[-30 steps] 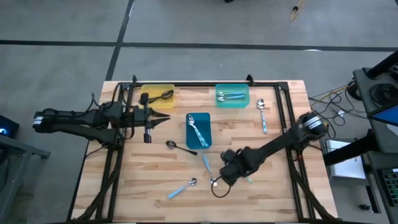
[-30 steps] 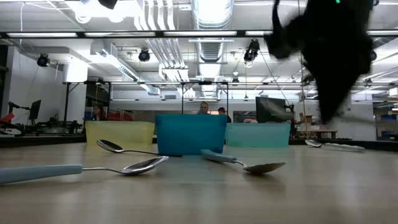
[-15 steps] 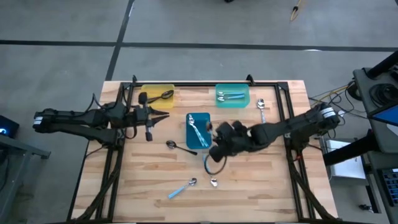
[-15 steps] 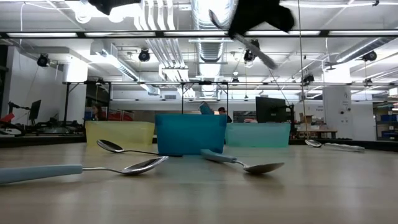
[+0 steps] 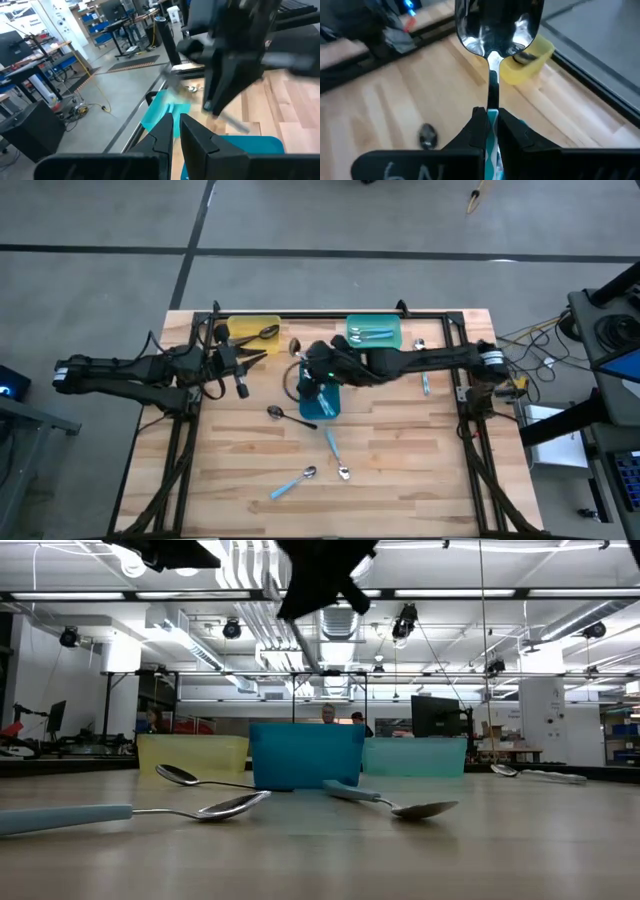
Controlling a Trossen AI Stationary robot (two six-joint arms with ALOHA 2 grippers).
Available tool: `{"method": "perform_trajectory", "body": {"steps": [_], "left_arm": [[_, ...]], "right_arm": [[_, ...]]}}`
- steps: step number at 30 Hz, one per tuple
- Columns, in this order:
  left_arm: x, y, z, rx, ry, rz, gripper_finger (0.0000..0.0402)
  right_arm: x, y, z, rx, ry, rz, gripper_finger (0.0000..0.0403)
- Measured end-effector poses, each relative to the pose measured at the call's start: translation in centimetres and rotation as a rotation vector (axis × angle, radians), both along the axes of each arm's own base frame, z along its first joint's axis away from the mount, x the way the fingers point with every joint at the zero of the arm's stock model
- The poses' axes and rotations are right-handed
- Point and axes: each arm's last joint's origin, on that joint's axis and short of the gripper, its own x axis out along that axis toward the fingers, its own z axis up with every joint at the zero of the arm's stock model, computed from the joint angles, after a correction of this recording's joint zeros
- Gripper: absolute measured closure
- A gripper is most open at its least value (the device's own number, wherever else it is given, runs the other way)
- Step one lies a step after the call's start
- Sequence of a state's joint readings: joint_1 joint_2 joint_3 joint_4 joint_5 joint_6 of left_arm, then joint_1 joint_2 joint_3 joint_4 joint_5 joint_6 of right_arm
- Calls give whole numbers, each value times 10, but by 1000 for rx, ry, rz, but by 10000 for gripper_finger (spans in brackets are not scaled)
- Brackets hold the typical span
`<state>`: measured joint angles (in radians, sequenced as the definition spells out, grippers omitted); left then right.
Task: Sort silverware by color (type)
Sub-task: Put the white patterned spoon into the blue bin
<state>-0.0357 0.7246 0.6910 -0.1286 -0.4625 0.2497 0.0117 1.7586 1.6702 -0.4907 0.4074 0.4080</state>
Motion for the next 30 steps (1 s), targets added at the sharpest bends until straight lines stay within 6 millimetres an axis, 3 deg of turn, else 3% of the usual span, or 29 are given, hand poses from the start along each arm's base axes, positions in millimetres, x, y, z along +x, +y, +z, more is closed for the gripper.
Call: {"method": "perform_trajectory", "body": {"steps": [8,20,30], "left_arm": [[0,0,-1,1,10,1,387],[0,0,-2,3,17,14,387],[-7,3,1,-13,-15,108,387]], "right_arm": [[16,-24,-10,115,133,-138,388],[36,-24,-58,227,269,-195,388],[38,-28,-67,276,283,-209,388]]}}
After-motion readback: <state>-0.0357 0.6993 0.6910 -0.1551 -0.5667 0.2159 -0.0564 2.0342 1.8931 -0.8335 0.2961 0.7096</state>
